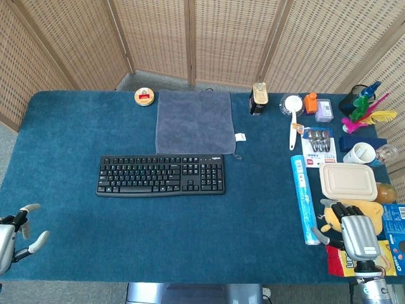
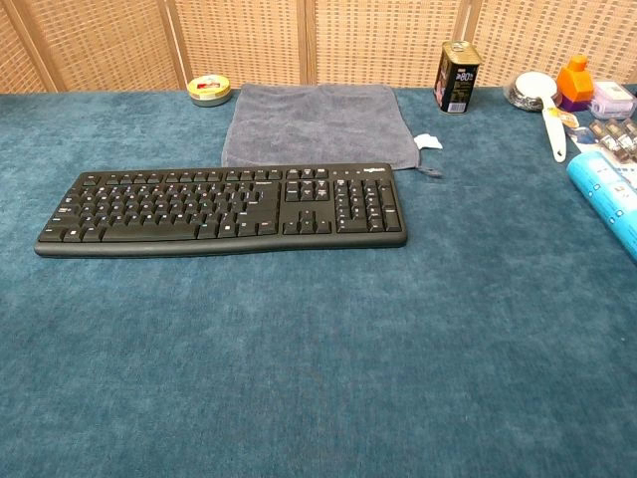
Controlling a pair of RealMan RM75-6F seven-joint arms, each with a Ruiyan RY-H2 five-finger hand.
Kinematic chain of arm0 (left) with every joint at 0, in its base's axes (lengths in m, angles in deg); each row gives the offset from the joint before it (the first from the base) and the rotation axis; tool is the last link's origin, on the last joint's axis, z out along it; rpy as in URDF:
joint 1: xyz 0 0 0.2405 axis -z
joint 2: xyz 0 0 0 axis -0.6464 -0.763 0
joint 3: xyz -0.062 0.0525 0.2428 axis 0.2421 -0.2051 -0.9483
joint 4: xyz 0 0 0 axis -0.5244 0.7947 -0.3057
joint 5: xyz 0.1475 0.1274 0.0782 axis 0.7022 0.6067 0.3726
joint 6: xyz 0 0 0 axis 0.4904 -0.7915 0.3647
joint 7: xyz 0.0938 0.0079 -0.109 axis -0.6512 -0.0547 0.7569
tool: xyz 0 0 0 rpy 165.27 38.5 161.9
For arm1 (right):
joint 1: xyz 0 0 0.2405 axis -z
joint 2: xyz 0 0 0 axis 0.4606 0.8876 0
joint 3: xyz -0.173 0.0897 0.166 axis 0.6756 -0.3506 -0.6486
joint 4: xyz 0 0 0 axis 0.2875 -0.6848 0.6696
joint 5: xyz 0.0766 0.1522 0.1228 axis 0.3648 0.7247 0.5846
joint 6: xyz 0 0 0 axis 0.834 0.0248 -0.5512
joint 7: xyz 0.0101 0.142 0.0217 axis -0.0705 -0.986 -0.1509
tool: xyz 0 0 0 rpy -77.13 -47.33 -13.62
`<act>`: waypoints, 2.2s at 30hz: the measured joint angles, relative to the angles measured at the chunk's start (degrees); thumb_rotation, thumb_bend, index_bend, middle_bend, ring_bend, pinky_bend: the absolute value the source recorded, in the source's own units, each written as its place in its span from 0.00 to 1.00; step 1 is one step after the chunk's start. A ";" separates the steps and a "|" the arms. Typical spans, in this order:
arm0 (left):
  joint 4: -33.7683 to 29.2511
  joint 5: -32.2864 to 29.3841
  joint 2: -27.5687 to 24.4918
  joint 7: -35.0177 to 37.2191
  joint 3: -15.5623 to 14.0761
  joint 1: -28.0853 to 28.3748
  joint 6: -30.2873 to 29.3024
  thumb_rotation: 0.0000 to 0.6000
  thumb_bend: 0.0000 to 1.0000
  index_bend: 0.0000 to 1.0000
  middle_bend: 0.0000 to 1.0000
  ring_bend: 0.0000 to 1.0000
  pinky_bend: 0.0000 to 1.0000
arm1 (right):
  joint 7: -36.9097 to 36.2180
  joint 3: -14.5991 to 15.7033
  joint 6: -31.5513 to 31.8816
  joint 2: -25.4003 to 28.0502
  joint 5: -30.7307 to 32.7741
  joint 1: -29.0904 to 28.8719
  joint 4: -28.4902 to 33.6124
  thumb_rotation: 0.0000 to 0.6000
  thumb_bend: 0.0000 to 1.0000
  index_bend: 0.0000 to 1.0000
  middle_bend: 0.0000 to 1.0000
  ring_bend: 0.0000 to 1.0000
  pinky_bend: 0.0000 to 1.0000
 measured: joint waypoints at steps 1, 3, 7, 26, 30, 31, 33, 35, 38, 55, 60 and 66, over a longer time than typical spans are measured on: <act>0.03 -0.10 0.08 -0.02 -0.01 0.03 0.25 0.00 0.14 0.26 0.68 0.55 0.49 | -0.02 0.01 -0.10 -0.07 0.03 -0.04 -0.06 0.00 0.26 0.27 0.37 0.38 0.35; 0.07 -0.28 0.13 -0.07 -0.05 0.10 0.73 0.00 0.14 0.26 0.68 0.55 0.49 | -0.03 0.02 -0.40 -0.22 0.16 -0.16 -0.19 0.00 0.26 0.27 0.37 0.38 0.35; -0.24 -0.65 -0.46 0.56 0.18 0.53 1.70 0.00 0.14 0.26 0.68 0.56 0.50 | -0.15 0.19 -0.62 -0.34 -0.04 -0.32 -0.40 0.00 0.26 0.27 0.37 0.38 0.35; -1.07 -3.14 -2.25 -8.11 4.87 8.97 12.48 0.00 0.14 0.26 1.00 1.00 0.96 | -0.60 0.55 0.14 0.54 -0.06 0.28 0.31 0.00 0.26 0.27 0.37 0.38 0.35; -1.19 -7.56 -2.33 -10.29 6.36 12.94 19.19 0.00 0.14 0.26 1.00 1.00 0.96 | -0.67 0.62 0.39 0.60 0.37 0.71 0.28 0.00 0.26 0.27 0.37 0.38 0.35; -1.09 -9.25 -2.18 -10.81 6.86 14.30 21.34 0.00 0.14 0.26 1.00 1.00 0.96 | -0.69 0.63 0.43 0.61 0.51 0.81 0.25 0.00 0.26 0.27 0.37 0.38 0.35; -0.75 -11.85 -1.73 -11.51 7.62 16.37 24.35 0.00 0.14 0.26 1.00 1.00 0.96 | -0.68 0.62 0.48 0.64 0.79 0.98 0.17 0.00 0.26 0.27 0.37 0.38 0.35; -0.03 -14.60 -0.81 -12.24 8.42 18.65 27.30 0.00 0.14 0.26 1.00 1.00 0.96 | -0.63 0.61 0.44 0.68 1.01 1.07 0.12 0.00 0.26 0.27 0.37 0.38 0.35; 1.57 -17.91 1.18 -13.27 9.37 21.74 30.94 0.00 0.14 0.26 1.00 1.00 0.96 | -0.40 0.49 0.25 0.79 1.31 1.08 0.17 0.00 0.26 0.27 0.37 0.38 0.35; 11.44 -29.33 12.74 -18.14 10.32 32.98 40.64 0.00 0.14 0.26 1.00 1.00 0.96 | 0.31 0.33 -0.59 0.40 3.16 1.56 -0.35 0.00 0.26 0.27 0.37 0.38 0.35; 13.24 -30.86 14.44 -18.66 9.79 34.68 41.59 0.00 0.14 0.26 1.00 1.00 0.96 | 0.51 0.29 -0.76 0.25 3.48 1.69 -0.45 0.00 0.26 0.27 0.37 0.38 0.35; 14.81 -32.18 16.20 -18.69 9.12 36.33 42.22 0.00 0.14 0.26 1.00 1.00 0.96 | 0.48 0.34 -1.15 0.02 3.78 1.75 -0.78 0.00 0.26 0.27 0.37 0.38 0.35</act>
